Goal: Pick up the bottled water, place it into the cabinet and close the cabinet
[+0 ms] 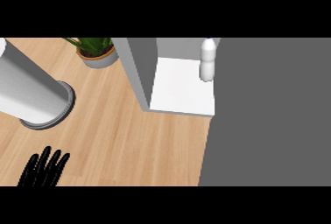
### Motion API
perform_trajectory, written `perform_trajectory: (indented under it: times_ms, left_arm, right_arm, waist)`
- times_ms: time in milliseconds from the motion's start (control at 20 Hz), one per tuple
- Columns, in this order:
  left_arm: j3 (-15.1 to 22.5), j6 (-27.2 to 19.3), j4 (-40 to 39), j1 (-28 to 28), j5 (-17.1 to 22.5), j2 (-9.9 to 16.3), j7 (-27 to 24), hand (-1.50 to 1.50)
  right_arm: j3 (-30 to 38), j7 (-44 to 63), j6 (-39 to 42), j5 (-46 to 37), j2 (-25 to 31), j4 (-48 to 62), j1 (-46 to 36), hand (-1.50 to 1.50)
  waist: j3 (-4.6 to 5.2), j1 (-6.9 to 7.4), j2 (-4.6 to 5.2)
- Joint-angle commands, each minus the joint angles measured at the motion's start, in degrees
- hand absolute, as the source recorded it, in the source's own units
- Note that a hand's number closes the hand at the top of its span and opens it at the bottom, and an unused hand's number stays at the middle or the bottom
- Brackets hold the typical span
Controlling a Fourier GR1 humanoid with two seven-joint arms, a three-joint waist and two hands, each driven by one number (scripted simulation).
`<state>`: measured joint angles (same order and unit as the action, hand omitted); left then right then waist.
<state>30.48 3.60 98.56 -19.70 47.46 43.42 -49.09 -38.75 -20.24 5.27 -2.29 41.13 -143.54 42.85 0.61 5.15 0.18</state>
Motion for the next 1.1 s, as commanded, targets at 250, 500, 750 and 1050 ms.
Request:
perform_trajectory:
  times_ms: [250, 500, 750, 1050]
  left_arm:
    - [-4.3, 8.9, -1.6, -2.1, 2.5, 6.6, -2.0, -1.50]
    - [-5.6, 9.9, -1.0, -2.9, 3.2, 7.8, -2.6, -1.50]
    - [-7.1, 10.8, -1.4, -2.2, 4.1, 8.9, -2.3, -1.50]
    - [-8.5, 12.4, -1.3, -1.9, 5.0, 10.4, -2.0, -1.50]
  right_arm:
    - [-5.6, 15.3, 5.7, -2.2, -0.1, -4.6, -18.0, 1.50]
    - [-6.9, 19.9, 6.1, -0.8, -2.0, -0.4, -24.5, 1.50]
    - [-7.5, 24.3, 4.8, 3.0, -6.7, 1.9, -29.7, 1.50]
    - [-6.0, 27.1, 3.2, 5.9, -11.1, 4.7, -32.3, 1.50]
  waist:
    - [0.22, 2.85, 1.13]
    - [0.40, 4.62, 1.10]
    - [0.45, 4.83, 1.63]
    - [0.47, 5.45, 2.22]
